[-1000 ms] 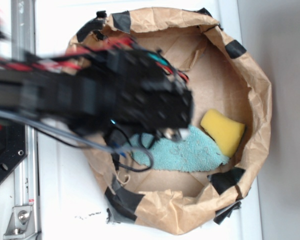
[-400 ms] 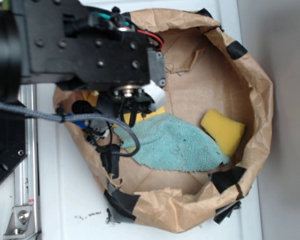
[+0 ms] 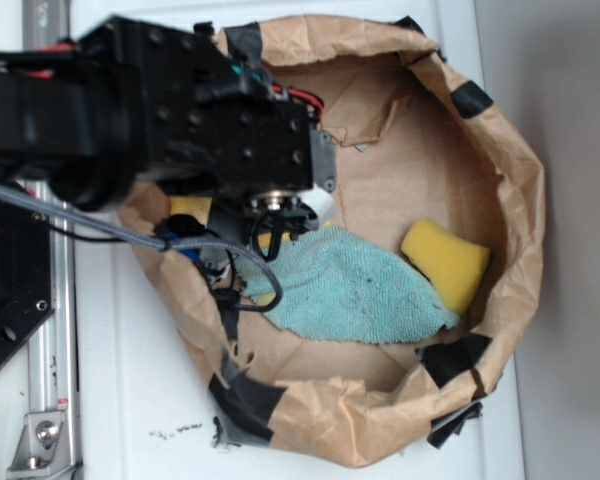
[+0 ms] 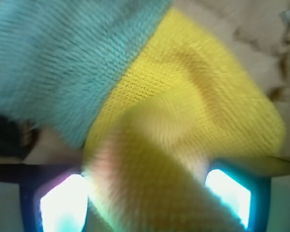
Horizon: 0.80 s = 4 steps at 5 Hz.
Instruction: Grab the yellow cloth.
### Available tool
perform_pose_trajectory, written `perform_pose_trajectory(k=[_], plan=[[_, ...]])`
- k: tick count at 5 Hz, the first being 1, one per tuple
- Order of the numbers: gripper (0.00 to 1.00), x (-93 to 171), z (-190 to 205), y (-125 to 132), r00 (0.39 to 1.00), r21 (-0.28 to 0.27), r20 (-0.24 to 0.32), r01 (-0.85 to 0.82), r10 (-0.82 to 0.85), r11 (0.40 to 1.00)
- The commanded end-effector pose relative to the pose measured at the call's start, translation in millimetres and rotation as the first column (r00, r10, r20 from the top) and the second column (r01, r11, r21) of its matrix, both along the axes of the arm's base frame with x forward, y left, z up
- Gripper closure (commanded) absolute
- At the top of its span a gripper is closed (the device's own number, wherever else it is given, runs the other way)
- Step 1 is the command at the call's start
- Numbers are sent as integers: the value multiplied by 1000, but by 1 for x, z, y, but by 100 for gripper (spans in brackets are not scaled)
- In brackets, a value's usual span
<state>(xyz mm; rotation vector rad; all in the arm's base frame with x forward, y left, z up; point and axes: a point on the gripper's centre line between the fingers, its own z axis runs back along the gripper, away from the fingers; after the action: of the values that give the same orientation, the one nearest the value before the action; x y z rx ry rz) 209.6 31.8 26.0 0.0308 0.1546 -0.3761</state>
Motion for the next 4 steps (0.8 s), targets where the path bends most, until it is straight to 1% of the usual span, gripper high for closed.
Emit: perform_pose_trajectory(k=[1, 2, 3, 4], plan=[[100, -7, 14, -8, 985, 33, 154, -79, 73, 996], [100, -6, 50, -6, 929, -45, 209, -304, 306, 952], [100, 6, 101, -12, 842, -163, 265, -442, 471, 882], [100, 18, 141, -16, 850, -171, 194, -462, 490, 870]])
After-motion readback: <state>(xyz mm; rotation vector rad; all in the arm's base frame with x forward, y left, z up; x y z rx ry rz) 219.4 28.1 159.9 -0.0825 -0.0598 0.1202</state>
